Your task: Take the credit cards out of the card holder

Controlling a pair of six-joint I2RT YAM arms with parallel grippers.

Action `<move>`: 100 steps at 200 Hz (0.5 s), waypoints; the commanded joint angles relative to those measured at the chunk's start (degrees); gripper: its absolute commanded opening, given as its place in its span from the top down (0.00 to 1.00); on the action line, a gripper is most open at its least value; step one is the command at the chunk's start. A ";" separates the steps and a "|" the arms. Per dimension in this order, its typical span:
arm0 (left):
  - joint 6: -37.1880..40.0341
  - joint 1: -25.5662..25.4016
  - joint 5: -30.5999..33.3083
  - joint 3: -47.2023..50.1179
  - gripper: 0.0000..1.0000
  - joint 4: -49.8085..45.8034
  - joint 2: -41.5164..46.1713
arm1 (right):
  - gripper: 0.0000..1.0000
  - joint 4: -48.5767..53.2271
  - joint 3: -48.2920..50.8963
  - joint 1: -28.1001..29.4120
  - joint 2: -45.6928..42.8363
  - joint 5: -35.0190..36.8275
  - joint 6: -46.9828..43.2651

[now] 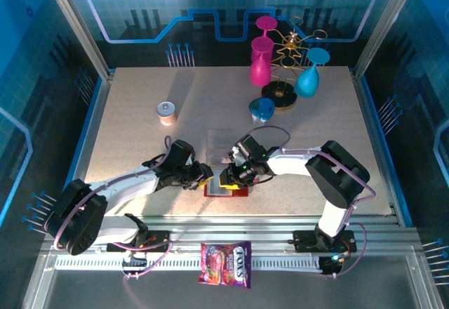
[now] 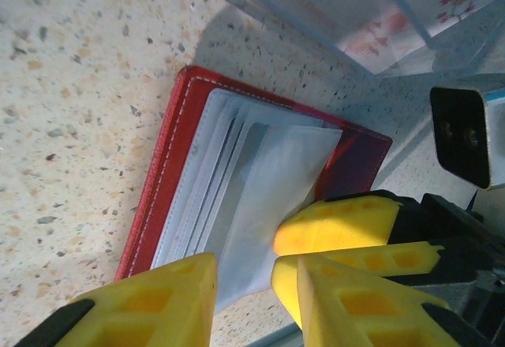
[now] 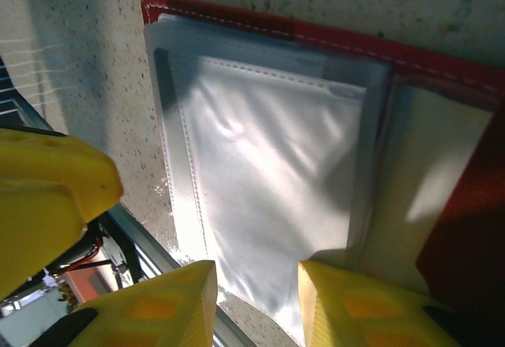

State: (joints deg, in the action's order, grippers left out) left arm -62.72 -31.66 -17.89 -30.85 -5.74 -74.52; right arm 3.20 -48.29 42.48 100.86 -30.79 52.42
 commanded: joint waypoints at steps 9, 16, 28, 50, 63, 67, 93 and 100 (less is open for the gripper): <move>-1.37 -0.96 -1.07 -1.32 0.64 2.68 -1.91 | 0.66 -5.62 3.08 -1.10 -0.84 -2.68 3.41; -1.43 -1.08 -1.19 -1.32 0.63 3.02 -2.32 | 0.66 -6.06 3.40 -1.24 -0.84 -2.82 3.56; -1.50 -1.20 -1.27 -1.34 0.62 3.43 -2.88 | 0.66 -6.74 3.85 -1.46 -0.84 -3.16 3.76; -1.71 -1.45 -1.53 -1.40 0.61 4.40 -3.76 | 0.67 -8.00 4.47 -1.61 -0.75 -3.72 4.25; -1.71 -1.60 -1.62 -1.57 0.62 4.75 -4.42 | 0.67 -8.95 4.94 -1.70 -0.75 -3.98 4.73; -1.72 -1.63 -1.62 -1.62 0.61 4.85 -4.67 | 0.67 -9.26 5.10 -1.79 -0.75 -4.04 4.93; -1.62 -1.87 -1.70 -1.84 0.58 5.10 -6.20 | 0.67 -10.58 5.91 -2.12 -0.75 -4.37 5.68; -1.61 -1.90 -1.71 -1.89 0.58 4.99 -6.56 | 0.68 -10.91 6.18 -2.15 -0.77 -4.40 5.91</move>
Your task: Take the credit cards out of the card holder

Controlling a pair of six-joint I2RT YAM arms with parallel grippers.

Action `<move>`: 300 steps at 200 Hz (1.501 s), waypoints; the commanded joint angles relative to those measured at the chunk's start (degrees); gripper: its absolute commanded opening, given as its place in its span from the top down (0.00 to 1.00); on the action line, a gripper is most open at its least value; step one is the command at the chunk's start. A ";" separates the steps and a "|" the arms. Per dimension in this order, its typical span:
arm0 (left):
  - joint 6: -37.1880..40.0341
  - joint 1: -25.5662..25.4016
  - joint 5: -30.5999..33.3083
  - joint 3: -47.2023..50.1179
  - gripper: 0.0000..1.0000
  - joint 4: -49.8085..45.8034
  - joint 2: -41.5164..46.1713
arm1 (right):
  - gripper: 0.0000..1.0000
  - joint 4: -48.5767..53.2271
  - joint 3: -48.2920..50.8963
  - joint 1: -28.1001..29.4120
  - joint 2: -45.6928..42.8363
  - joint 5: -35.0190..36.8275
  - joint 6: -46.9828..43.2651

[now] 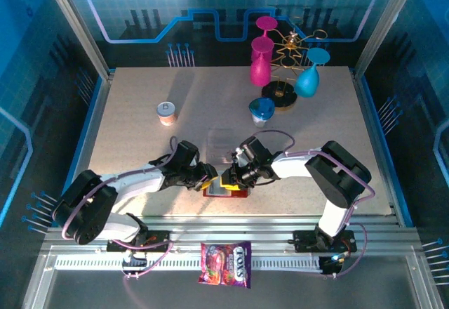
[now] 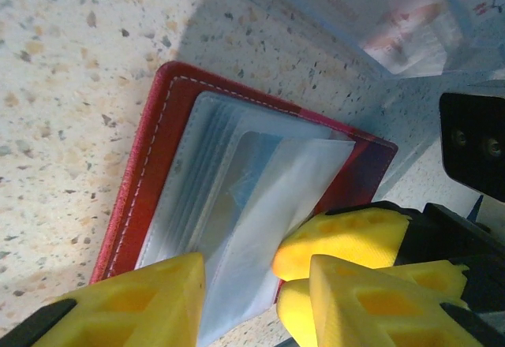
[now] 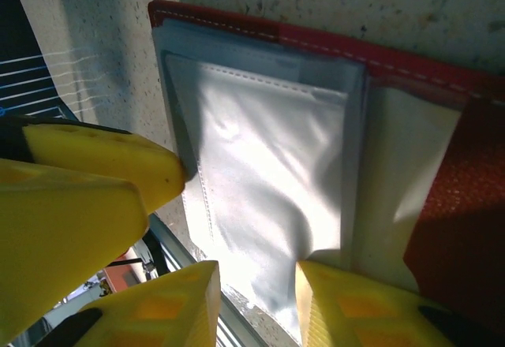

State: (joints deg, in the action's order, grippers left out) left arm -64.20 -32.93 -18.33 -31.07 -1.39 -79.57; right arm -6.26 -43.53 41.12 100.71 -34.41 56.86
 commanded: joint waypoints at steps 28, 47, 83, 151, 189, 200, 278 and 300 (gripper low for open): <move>-0.18 -0.90 -1.35 -1.71 0.58 1.26 -2.57 | 0.68 -2.83 2.04 -1.14 -0.64 -1.40 2.23; -0.50 -1.06 -1.82 -1.72 0.59 2.07 -3.19 | 0.68 -3.45 2.30 -1.27 -0.60 -1.60 2.57; -1.19 -1.21 -3.24 -1.58 0.68 4.82 -4.26 | 0.68 -4.41 2.65 -1.31 -0.64 -1.85 3.16; -1.19 -1.36 -3.74 -1.96 0.69 4.76 -4.17 | 0.68 -5.42 3.01 -1.43 -1.82 -1.60 4.13; -0.49 -1.38 -4.04 -3.09 0.66 4.20 -3.91 | 0.66 -3.41 2.93 -2.19 -5.26 -1.12 3.73; -0.30 -1.40 -4.17 -3.50 0.65 3.97 -3.84 | 0.66 -1.69 2.70 -2.66 -6.41 -0.85 2.93; 1.52 -2.03 -5.79 -8.14 0.61 1.17 -4.52 | 0.65 20.44 -1.72 -6.53 -15.57 6.74 -8.17; 1.42 -2.89 -6.58 -9.45 0.60 1.73 -6.30 | 0.65 24.09 -2.49 -7.48 -17.23 8.66 -10.37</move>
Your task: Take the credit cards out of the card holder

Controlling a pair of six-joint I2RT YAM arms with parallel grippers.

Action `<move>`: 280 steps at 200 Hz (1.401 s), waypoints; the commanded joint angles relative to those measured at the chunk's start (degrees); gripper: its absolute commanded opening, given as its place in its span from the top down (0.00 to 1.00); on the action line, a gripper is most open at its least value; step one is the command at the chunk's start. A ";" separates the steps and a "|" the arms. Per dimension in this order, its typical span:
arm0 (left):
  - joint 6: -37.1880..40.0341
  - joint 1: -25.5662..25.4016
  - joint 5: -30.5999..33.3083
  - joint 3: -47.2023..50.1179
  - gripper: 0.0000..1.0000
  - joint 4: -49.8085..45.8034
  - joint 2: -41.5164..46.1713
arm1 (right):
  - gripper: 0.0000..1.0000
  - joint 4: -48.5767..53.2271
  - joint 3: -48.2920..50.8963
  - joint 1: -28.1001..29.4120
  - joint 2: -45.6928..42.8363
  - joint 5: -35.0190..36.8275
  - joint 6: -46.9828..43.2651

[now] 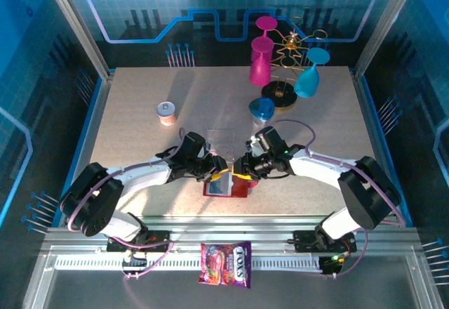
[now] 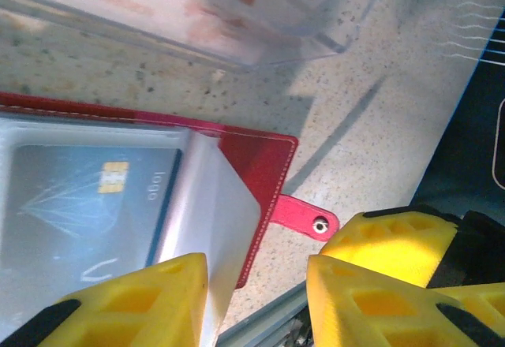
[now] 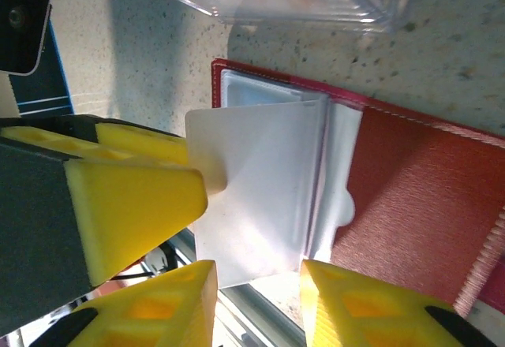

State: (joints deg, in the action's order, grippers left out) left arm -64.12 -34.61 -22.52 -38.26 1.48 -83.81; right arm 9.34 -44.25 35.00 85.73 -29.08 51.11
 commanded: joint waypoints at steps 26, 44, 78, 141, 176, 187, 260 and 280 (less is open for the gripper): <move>1.31 -2.72 -3.05 -4.26 0.56 -0.51 -4.70 | 0.65 10.65 -1.57 -2.46 -3.85 4.87 -5.85; 0.90 -3.82 -3.29 -5.25 0.54 0.47 -6.44 | 0.65 12.42 -1.59 -3.22 -4.71 5.93 -6.79; 0.22 -5.33 -3.73 -7.10 0.51 1.94 -9.79 | 0.65 14.08 -0.47 -4.66 -7.17 6.90 -7.38; 0.37 -5.94 -5.06 -9.73 0.50 3.12 -13.76 | 0.64 16.23 0.97 -5.80 -10.19 7.59 -7.65; 0.65 -5.97 -5.15 -9.95 0.50 3.12 -13.92 | 0.64 15.58 1.43 -5.69 -10.41 6.89 -6.91; 0.54 -5.98 -5.03 -9.82 0.50 3.18 -13.79 | 0.64 15.18 1.53 -5.74 -10.25 6.63 -6.73; 0.84 -5.43 -3.98 -7.47 0.49 2.48 -10.40 | 0.65 13.30 0.42 -4.62 -7.83 5.70 -5.87; 0.98 -4.87 -3.49 -6.18 0.49 2.01 -8.49 | 0.65 12.77 -0.42 -3.75 -6.53 5.58 -5.60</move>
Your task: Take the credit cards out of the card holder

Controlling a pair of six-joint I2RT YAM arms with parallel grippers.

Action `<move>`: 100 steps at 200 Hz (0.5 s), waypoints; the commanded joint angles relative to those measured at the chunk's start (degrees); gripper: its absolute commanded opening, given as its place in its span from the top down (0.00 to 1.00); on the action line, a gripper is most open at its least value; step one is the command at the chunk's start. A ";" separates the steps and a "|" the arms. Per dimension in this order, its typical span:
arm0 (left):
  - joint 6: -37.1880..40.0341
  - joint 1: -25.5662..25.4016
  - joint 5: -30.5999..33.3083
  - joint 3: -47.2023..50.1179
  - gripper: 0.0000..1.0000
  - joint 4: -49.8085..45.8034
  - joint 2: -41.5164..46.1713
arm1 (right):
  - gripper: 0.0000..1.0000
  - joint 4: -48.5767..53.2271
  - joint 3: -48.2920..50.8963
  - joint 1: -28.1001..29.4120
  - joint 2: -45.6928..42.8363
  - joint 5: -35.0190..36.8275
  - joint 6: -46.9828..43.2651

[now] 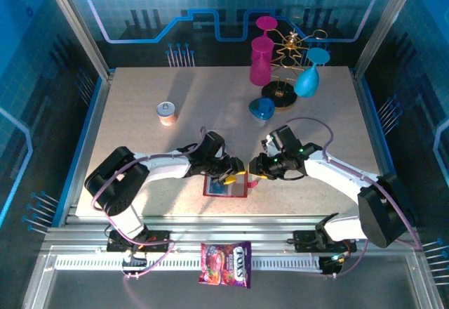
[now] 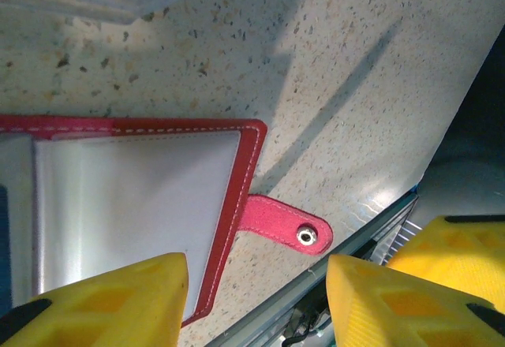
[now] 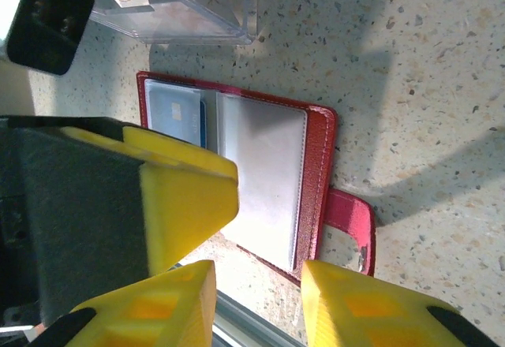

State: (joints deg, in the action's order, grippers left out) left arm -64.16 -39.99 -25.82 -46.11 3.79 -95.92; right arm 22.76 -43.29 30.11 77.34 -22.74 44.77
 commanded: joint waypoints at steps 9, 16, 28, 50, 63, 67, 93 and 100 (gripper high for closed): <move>1.06 0.84 0.11 2.24 0.49 -0.66 4.63 | 0.65 -0.79 -1.86 1.62 2.50 -0.83 0.82; 1.13 1.22 0.25 2.71 0.49 -0.85 5.29 | 0.65 -0.88 -2.27 2.00 3.07 -0.83 0.76; 1.21 1.91 0.41 3.50 0.50 -1.36 6.67 | 0.65 -1.04 -3.04 2.56 4.02 -0.82 0.84; 1.83 3.26 0.93 4.91 0.50 -2.79 9.53 | 0.65 -1.64 -4.22 3.81 5.99 -1.07 1.09; 2.18 4.29 1.13 5.78 0.50 -3.84 11.21 | 0.65 -2.19 -5.03 4.66 7.14 -1.16 1.32; 2.33 4.56 1.20 6.02 0.50 -4.10 11.73 | 0.65 -2.38 -5.25 5.01 7.46 -1.09 1.43; 3.11 6.22 1.46 7.60 0.50 -6.42 15.01 | 0.66 -3.59 -6.71 6.66 10.15 -1.44 2.06; 3.24 6.57 1.65 8.11 0.50 -6.83 15.90 | 0.66 -3.90 -6.76 7.09 10.87 -1.50 2.18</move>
State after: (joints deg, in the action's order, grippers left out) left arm -62.87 -34.61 -25.10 -39.99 0.73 -83.44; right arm 20.40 -48.16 35.57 85.80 -23.11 45.71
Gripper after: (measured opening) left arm 0.501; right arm 0.346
